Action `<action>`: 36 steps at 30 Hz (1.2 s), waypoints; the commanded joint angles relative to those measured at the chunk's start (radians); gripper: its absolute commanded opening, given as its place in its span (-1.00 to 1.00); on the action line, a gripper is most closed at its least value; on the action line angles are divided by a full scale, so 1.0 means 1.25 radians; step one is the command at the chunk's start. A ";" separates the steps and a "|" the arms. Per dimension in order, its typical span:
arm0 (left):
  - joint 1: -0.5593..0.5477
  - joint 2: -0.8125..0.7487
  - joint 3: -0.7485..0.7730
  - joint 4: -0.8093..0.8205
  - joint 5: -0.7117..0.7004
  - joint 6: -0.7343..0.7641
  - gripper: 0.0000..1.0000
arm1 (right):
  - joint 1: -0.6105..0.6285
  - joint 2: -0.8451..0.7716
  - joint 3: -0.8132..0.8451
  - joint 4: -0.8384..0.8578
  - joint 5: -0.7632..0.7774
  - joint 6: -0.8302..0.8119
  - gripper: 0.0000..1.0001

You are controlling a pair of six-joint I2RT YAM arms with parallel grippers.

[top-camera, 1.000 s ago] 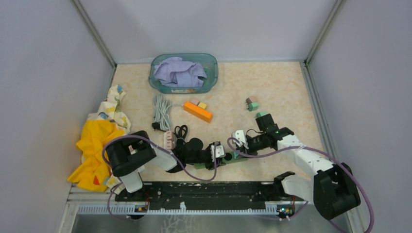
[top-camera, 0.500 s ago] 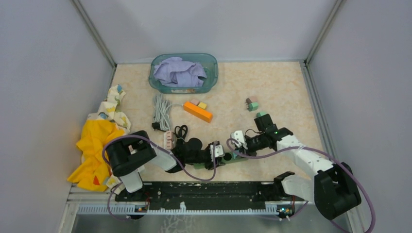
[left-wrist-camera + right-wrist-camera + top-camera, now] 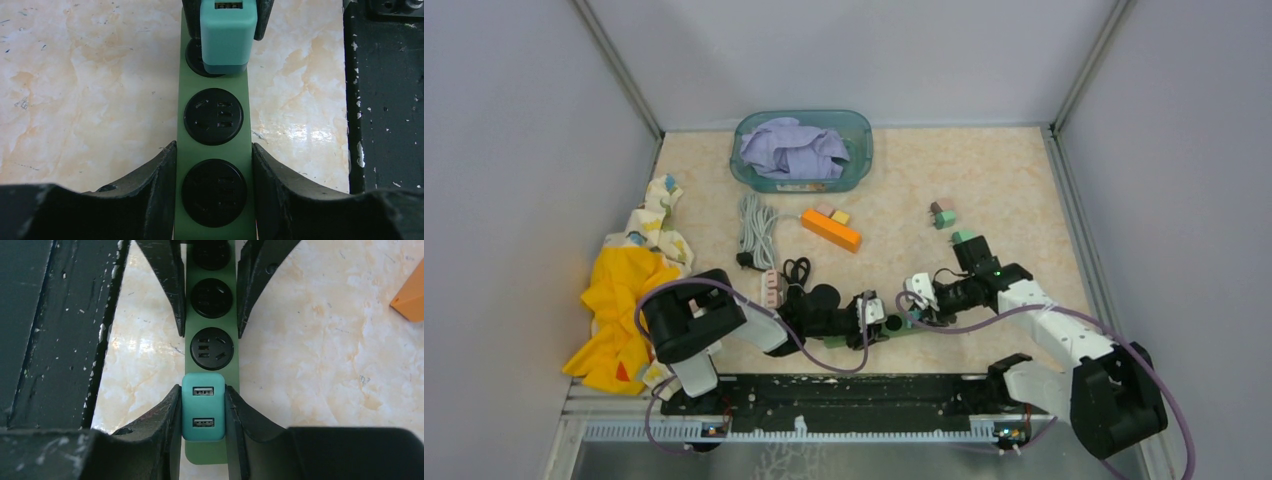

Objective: Pull the plug off the socket

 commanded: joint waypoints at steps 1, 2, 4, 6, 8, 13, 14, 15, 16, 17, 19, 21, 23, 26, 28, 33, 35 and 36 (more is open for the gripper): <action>0.003 0.028 -0.016 -0.066 0.004 -0.011 -0.99 | 0.002 0.001 0.042 -0.085 -0.133 -0.183 -1.00; 0.003 0.028 -0.017 -0.064 0.005 -0.012 -0.99 | 0.016 0.010 0.044 -0.087 -0.139 -0.186 -1.00; 0.003 0.030 -0.015 -0.062 0.006 -0.015 -0.99 | 0.050 0.018 0.041 -0.060 -0.138 -0.158 -1.00; 0.003 0.032 -0.013 -0.061 0.009 -0.016 -0.99 | 0.076 0.017 0.034 -0.007 -0.137 -0.102 -1.00; 0.003 0.031 -0.012 -0.064 0.009 -0.017 -0.99 | 0.083 0.015 0.035 0.051 -0.138 -0.029 -1.00; 0.003 0.032 -0.013 -0.068 0.007 -0.014 -0.99 | 0.068 0.003 0.057 0.133 -0.062 0.107 -1.00; 0.003 0.033 -0.011 -0.071 0.007 -0.014 -0.99 | 0.057 0.001 0.055 0.139 -0.051 0.112 -1.00; 0.003 0.033 -0.010 -0.074 0.006 -0.012 -0.99 | 0.035 -0.001 0.054 0.136 -0.044 0.107 -1.00; 0.003 0.031 -0.011 -0.078 0.006 -0.012 -0.99 | 0.015 -0.004 0.054 0.124 -0.043 0.093 -1.00; 0.004 0.029 -0.013 -0.080 0.005 -0.011 -0.99 | -0.002 -0.004 0.058 0.083 -0.045 0.061 -1.00; 0.006 0.024 -0.017 -0.081 0.004 -0.009 -1.00 | -0.019 -0.011 0.063 0.009 -0.051 -0.037 -1.00; 0.009 0.019 -0.022 -0.079 0.003 -0.009 -0.99 | -0.022 -0.017 0.059 -0.051 -0.059 -0.111 -1.00; 0.011 0.014 -0.026 -0.079 0.003 -0.008 -0.99 | -0.023 -0.009 0.049 -0.083 -0.073 -0.156 -1.00; 0.011 0.011 -0.027 -0.078 0.007 -0.010 -1.00 | -0.023 0.035 0.055 -0.157 -0.113 -0.250 -1.00; 0.011 0.012 -0.027 -0.075 0.010 -0.013 -0.99 | -0.019 0.042 0.059 -0.165 -0.158 -0.256 -1.00; 0.011 0.027 -0.012 -0.071 0.018 -0.023 -1.00 | 0.014 -0.013 0.028 0.009 -0.181 -0.055 -1.00; 0.012 0.034 -0.004 -0.078 0.022 -0.026 -0.99 | 0.014 -0.022 0.043 0.061 -0.175 0.028 -1.00; 0.011 0.035 -0.001 -0.081 0.022 -0.028 -0.99 | 0.014 -0.018 0.066 0.040 -0.175 0.036 -1.00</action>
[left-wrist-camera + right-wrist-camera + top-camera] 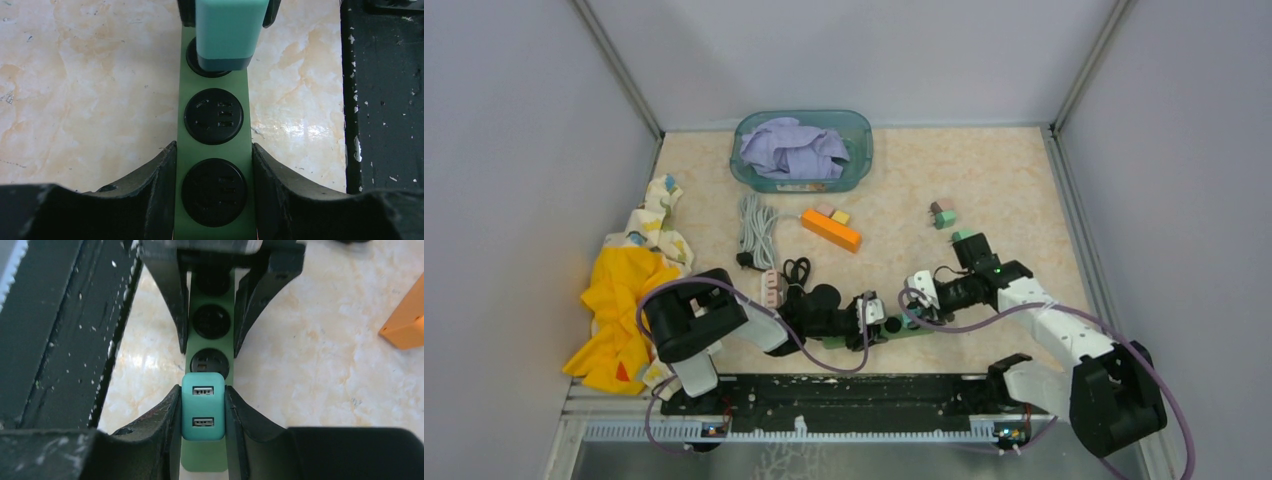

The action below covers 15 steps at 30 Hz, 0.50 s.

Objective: Pull the plug off the socket

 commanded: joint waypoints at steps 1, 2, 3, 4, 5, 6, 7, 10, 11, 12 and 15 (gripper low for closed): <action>0.007 0.031 0.000 -0.072 0.003 -0.024 -0.99 | 0.014 -0.030 0.074 0.046 -0.112 0.107 -1.00; 0.007 0.032 0.000 -0.072 0.002 -0.024 -0.99 | 0.010 -0.023 0.097 0.007 -0.112 0.084 -1.00; 0.008 0.032 0.000 -0.073 0.000 -0.025 -0.99 | 0.007 -0.017 0.116 -0.042 -0.112 0.054 -1.00; 0.007 0.032 0.000 -0.074 -0.001 -0.025 -0.99 | 0.002 -0.012 0.130 -0.093 -0.109 0.009 -1.00; 0.008 0.033 0.001 -0.076 -0.003 -0.026 -0.99 | -0.003 -0.005 0.142 -0.139 -0.105 -0.033 -1.00; 0.008 0.033 0.002 -0.077 -0.004 -0.028 -0.99 | -0.011 0.000 0.150 -0.172 -0.102 -0.064 -1.00; 0.009 0.034 0.001 -0.077 -0.003 -0.029 -0.99 | -0.020 0.002 0.155 -0.184 -0.100 -0.069 -1.00; 0.011 0.036 0.005 -0.077 -0.003 -0.034 -0.99 | -0.038 -0.007 0.167 -0.178 -0.093 -0.045 -1.00; 0.012 0.036 0.006 -0.077 -0.003 -0.037 -0.99 | -0.044 -0.014 0.168 -0.160 -0.088 -0.019 -1.00; 0.012 0.035 0.007 -0.077 -0.007 -0.043 -0.99 | -0.050 -0.025 0.168 -0.137 -0.080 0.018 -1.00; 0.015 0.026 0.006 -0.075 -0.009 -0.059 -0.97 | -0.071 -0.060 0.153 -0.040 -0.044 0.126 -1.00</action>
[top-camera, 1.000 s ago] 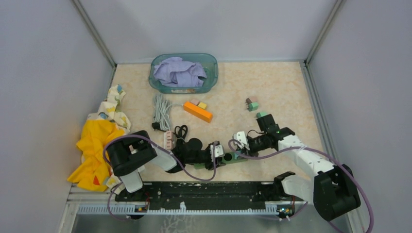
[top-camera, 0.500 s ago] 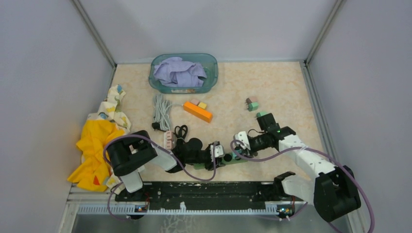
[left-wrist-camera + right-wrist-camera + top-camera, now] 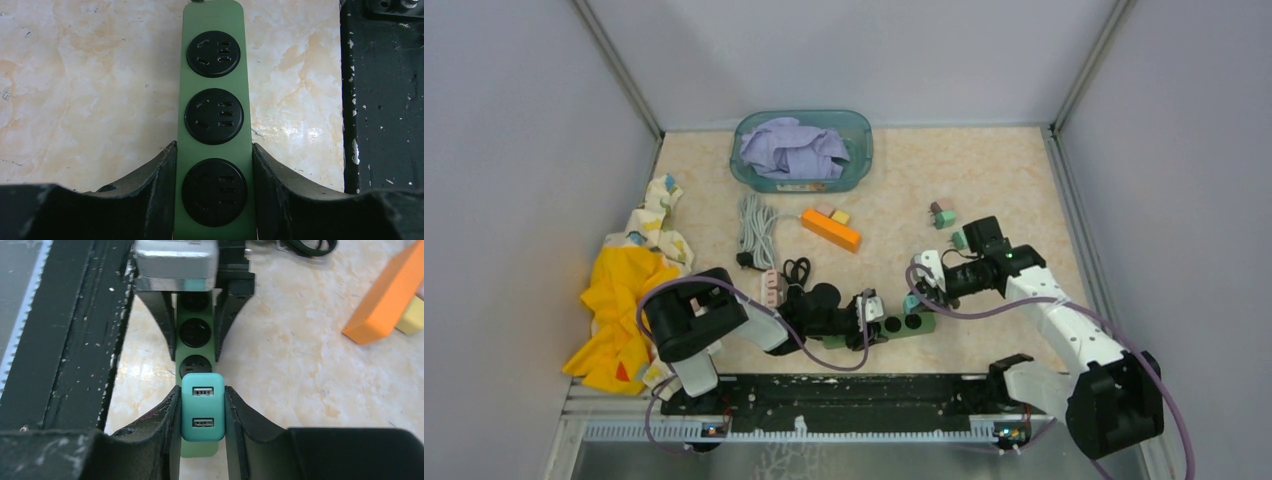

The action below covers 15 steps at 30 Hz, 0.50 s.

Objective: Pull the plug off the socket

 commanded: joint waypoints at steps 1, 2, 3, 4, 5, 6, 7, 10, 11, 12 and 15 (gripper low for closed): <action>0.011 0.017 0.002 -0.073 -0.009 -0.049 -0.93 | -0.035 -0.060 0.017 0.141 0.017 0.143 -1.00; 0.012 0.012 0.002 -0.073 -0.008 -0.057 -0.81 | -0.045 -0.070 0.009 0.181 0.031 0.185 -1.00; 0.012 0.006 0.003 -0.072 -0.004 -0.062 -0.69 | -0.055 -0.077 0.003 0.217 0.047 0.230 -1.00; 0.014 0.000 0.003 -0.072 -0.001 -0.069 -0.57 | -0.064 -0.078 0.001 0.244 0.063 0.270 -1.00; 0.014 -0.006 0.004 -0.073 0.002 -0.076 -0.42 | -0.070 -0.076 0.000 0.270 0.080 0.299 -1.00; 0.014 -0.012 0.005 -0.073 0.005 -0.081 -0.20 | -0.077 -0.074 -0.003 0.297 0.099 0.335 -1.00; 0.015 -0.018 0.006 -0.073 0.010 -0.085 -0.02 | -0.084 -0.073 -0.010 0.327 0.120 0.371 -1.00; 0.015 -0.039 0.004 -0.072 0.000 -0.109 0.36 | -0.097 -0.075 -0.030 0.406 0.178 0.454 -1.00; 0.015 -0.048 0.003 -0.072 -0.007 -0.117 0.44 | -0.102 -0.074 -0.036 0.430 0.196 0.493 -1.00; 0.015 -0.058 0.001 -0.073 -0.011 -0.123 0.51 | -0.106 -0.074 -0.041 0.453 0.213 0.518 -1.00; 0.015 -0.098 -0.001 -0.079 -0.014 -0.136 0.58 | -0.114 -0.071 -0.056 0.512 0.263 0.586 -1.00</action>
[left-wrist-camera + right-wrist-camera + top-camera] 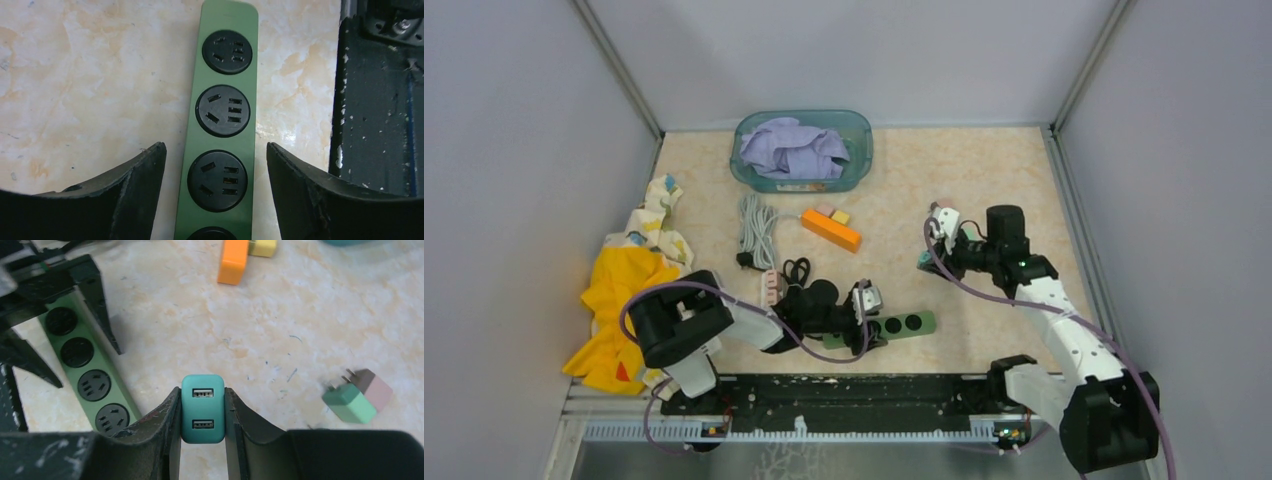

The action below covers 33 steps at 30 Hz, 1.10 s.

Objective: Pull the plug off the socket

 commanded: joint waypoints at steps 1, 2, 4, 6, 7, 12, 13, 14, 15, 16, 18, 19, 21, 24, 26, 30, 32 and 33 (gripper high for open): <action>0.007 -0.067 -0.003 -0.026 -0.007 -0.044 0.59 | -0.017 -0.006 -0.012 0.163 0.098 0.167 -1.00; 0.007 -0.081 -0.004 -0.029 -0.005 -0.047 0.59 | -0.019 -0.004 -0.017 0.182 0.121 0.189 -1.00; 0.008 -0.109 -0.010 -0.027 0.000 -0.057 0.59 | -0.024 0.001 -0.028 0.220 0.179 0.230 -0.95; 0.010 -0.134 -0.013 -0.030 -0.003 -0.073 0.59 | -0.028 0.007 -0.039 0.255 0.234 0.269 -0.87; 0.011 -0.147 -0.014 -0.033 0.001 -0.077 0.59 | -0.030 0.012 -0.044 0.269 0.263 0.287 -0.83; 0.017 -0.216 -0.028 -0.048 0.003 -0.100 0.60 | -0.035 0.051 -0.055 0.315 0.376 0.336 -0.75; 0.019 -0.234 -0.034 -0.046 0.002 -0.105 0.59 | -0.035 0.064 -0.057 0.324 0.396 0.346 -0.74; 0.020 -0.252 -0.042 -0.042 0.000 -0.109 0.60 | -0.035 0.075 -0.057 0.332 0.417 0.357 -0.74; 0.020 -0.271 -0.052 -0.037 -0.003 -0.115 0.60 | -0.035 0.090 -0.056 0.340 0.441 0.367 -0.74; 0.022 -0.291 -0.062 -0.034 -0.010 -0.121 0.60 | -0.035 0.102 -0.056 0.348 0.465 0.379 -0.73; 0.026 -0.331 -0.078 -0.033 -0.019 -0.131 0.61 | -0.035 0.138 -0.050 0.354 0.509 0.392 -0.70; 0.028 -0.349 -0.086 -0.032 -0.019 -0.135 0.61 | -0.035 0.153 -0.045 0.354 0.531 0.396 -0.69; 0.033 -0.383 -0.101 -0.033 -0.027 -0.147 0.64 | -0.036 0.186 -0.034 0.350 0.569 0.398 -0.64; 0.040 -0.431 -0.121 -0.042 -0.037 -0.165 0.72 | -0.035 0.227 -0.019 0.334 0.597 0.387 -0.56; 0.044 -0.454 -0.135 -0.044 -0.038 -0.172 0.76 | -0.035 0.248 -0.010 0.323 0.599 0.379 -0.43; 0.050 -0.496 -0.159 -0.045 -0.037 -0.187 0.78 | -0.035 0.260 -0.002 0.315 0.617 0.366 -0.04; 0.053 -0.515 -0.170 -0.046 -0.041 -0.193 0.82 | -0.035 0.255 -0.006 0.322 0.637 0.361 0.24; 0.054 -0.524 -0.174 -0.047 -0.041 -0.196 0.83 | -0.035 0.251 -0.008 0.326 0.645 0.357 0.33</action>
